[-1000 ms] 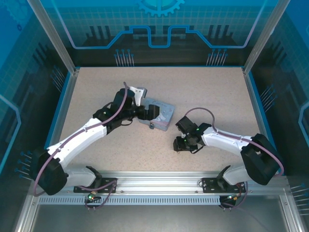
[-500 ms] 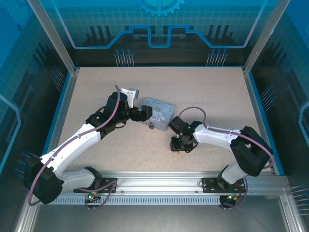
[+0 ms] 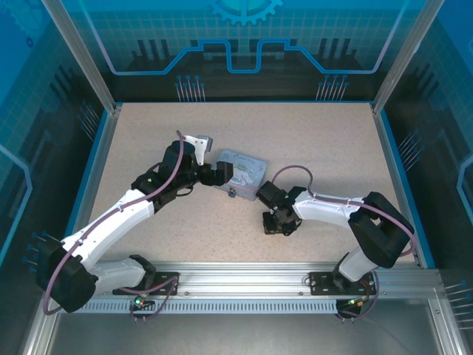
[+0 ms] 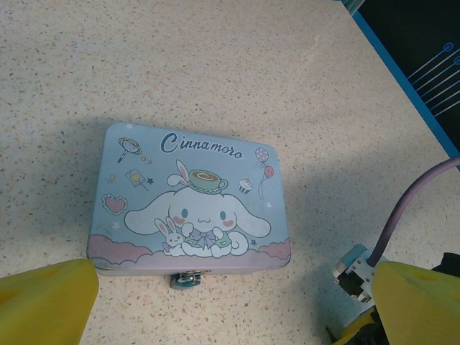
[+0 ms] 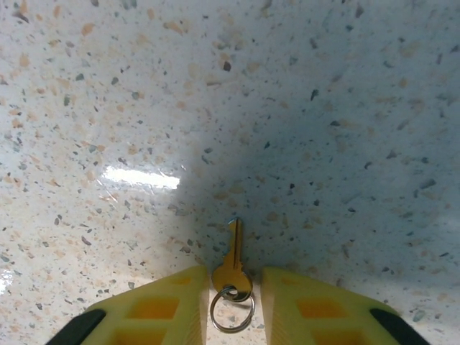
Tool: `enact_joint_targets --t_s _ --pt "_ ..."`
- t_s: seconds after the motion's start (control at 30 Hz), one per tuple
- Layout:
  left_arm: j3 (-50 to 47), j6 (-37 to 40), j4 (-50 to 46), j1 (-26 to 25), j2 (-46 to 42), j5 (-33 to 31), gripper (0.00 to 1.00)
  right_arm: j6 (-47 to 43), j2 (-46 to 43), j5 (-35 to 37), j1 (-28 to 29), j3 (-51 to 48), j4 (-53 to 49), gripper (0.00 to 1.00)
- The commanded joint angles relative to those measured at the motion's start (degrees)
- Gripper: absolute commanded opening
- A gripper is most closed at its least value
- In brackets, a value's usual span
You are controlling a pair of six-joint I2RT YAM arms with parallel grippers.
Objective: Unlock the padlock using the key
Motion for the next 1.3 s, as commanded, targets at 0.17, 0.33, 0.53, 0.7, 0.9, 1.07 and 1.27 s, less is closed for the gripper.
enact_joint_targets --t_s 0.17,0.33,0.53,0.7,0.9,1.07,1.27 --pt "0.6 1.1 -0.2 0.3 -0.2 -1.4 0.99 0.6 0.4 0.0 1.4 -0.2 -0.8 0.09" --pt "0.5 1.4 -0.4 0.4 -0.6 -1.8 0.99 -2.5 -4.0 1.7 0.8 -0.7 0.5 0.01" --pt "0.1 1.2 0.3 0.4 -2.9 -0.1 0.99 -13.1 -15.4 -6.7 -3.7 -5.8 12.5 0.0" --pt "-1.2 0.3 0.8 0.7 -5.7 1.6 0.99 -21.8 -26.7 -17.6 -7.9 -10.9 24.5 0.0" --pt "-2.0 -5.4 4.0 4.7 -5.2 15.3 0.99 -30.0 -35.5 -21.7 -9.3 -14.9 32.0 0.0" --pt "-5.2 -6.7 14.8 4.7 -4.5 31.2 0.91 -31.9 -36.4 -27.0 -9.5 -14.9 35.9 0.0" --pt "-6.6 -6.7 21.1 2.0 -1.8 40.3 0.7 -33.9 -35.3 -32.2 -9.2 -11.7 36.4 0.0"
